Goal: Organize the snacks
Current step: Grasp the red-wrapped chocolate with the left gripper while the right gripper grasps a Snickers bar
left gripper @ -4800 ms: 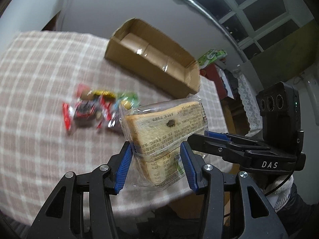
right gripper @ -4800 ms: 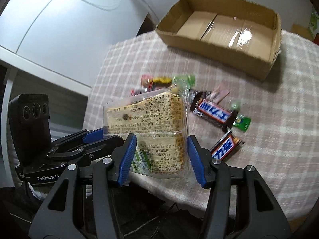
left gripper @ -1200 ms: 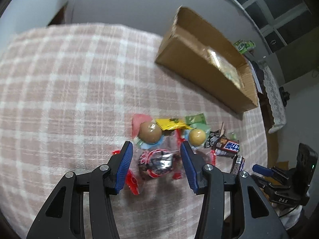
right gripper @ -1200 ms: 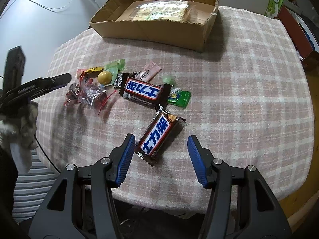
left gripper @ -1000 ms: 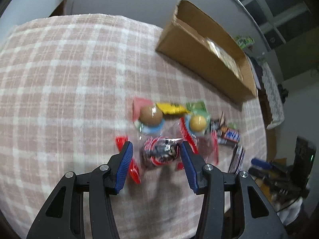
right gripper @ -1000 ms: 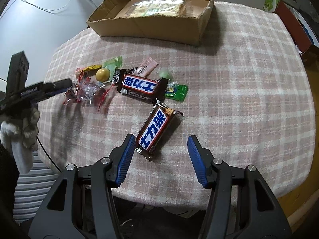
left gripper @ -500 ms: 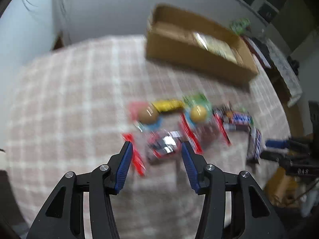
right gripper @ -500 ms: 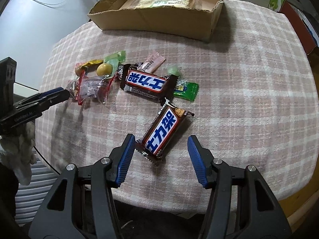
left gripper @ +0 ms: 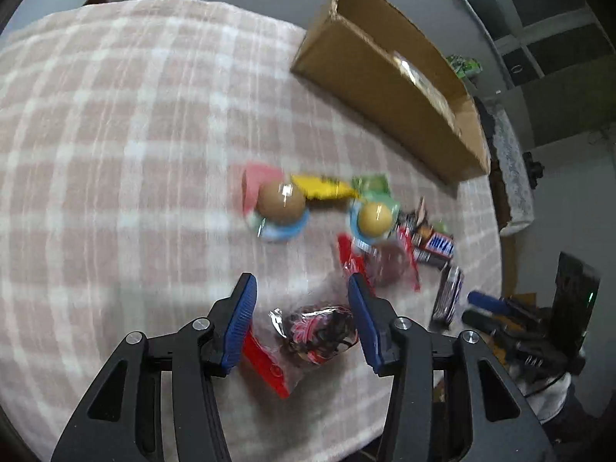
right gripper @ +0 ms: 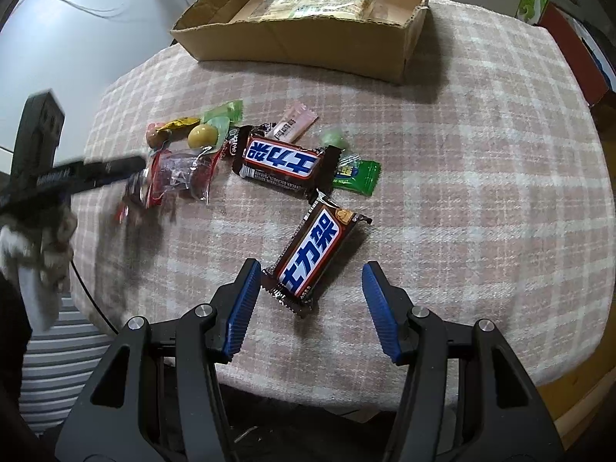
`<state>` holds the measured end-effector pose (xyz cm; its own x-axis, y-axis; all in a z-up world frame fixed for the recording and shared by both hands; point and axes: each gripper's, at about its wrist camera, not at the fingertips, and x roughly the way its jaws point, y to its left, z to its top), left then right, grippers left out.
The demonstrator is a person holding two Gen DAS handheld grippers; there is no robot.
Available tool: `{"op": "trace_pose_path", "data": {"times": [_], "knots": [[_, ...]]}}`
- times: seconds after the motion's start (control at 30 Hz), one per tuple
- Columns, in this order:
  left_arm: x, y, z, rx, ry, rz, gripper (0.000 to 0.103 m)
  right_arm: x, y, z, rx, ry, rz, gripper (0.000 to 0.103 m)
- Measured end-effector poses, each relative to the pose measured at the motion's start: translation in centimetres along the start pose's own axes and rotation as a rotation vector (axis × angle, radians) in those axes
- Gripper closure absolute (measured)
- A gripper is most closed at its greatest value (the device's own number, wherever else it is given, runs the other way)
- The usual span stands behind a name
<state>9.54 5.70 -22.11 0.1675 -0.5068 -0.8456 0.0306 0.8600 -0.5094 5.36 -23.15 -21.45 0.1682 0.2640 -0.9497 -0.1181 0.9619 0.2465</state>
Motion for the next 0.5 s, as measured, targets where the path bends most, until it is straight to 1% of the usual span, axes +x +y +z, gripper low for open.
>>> {"op": "trace_pose_path", "data": {"times": [0.07,0.1,0.2,0.23,0.27,0.33,0.37,0.43,0.5], "knots": [[-0.8,-0.4,-0.9,0.001,-0.022,0.016,0.055,0.3,-0.1,0.0,0.0,0.007,0.0,0.046],[-1.2,-0.5,-1.2,0.008,-0.034,0.028,0.053,0.5,0.0,0.1,-0.004,0.013,-0.002,0.046],[-1.4,-1.6,-2.5,0.06,-0.052,0.075,0.053,1.1,0.4,0.1,-0.018,0.025,-0.008,0.046],[-1.4,-2.1,-2.8,0.087,-0.051,0.087,0.051,1.2,0.5,0.1,-0.02,0.027,-0.01,0.046],[-1.3,-2.8,-3.3,0.125,-0.047,0.11,0.047,1.3,0.6,0.1,-0.02,0.027,-0.01,0.046],[-0.8,-3.9,-3.8,0.21,-0.033,0.18,0.043,1.5,0.7,0.2,-0.016,0.029,-0.01,0.046],[-0.5,-4.5,-4.1,0.254,-0.017,0.204,0.042,1.5,0.7,0.2,-0.013,0.029,-0.009,0.046],[0.0,-5.1,-4.2,0.297,-0.007,0.241,0.042,1.7,0.8,0.3,-0.009,0.03,-0.013,0.046],[0.7,-5.7,-4.3,0.332,-0.003,0.305,0.042,1.8,0.9,0.5,-0.01,0.031,-0.023,0.046]]}}
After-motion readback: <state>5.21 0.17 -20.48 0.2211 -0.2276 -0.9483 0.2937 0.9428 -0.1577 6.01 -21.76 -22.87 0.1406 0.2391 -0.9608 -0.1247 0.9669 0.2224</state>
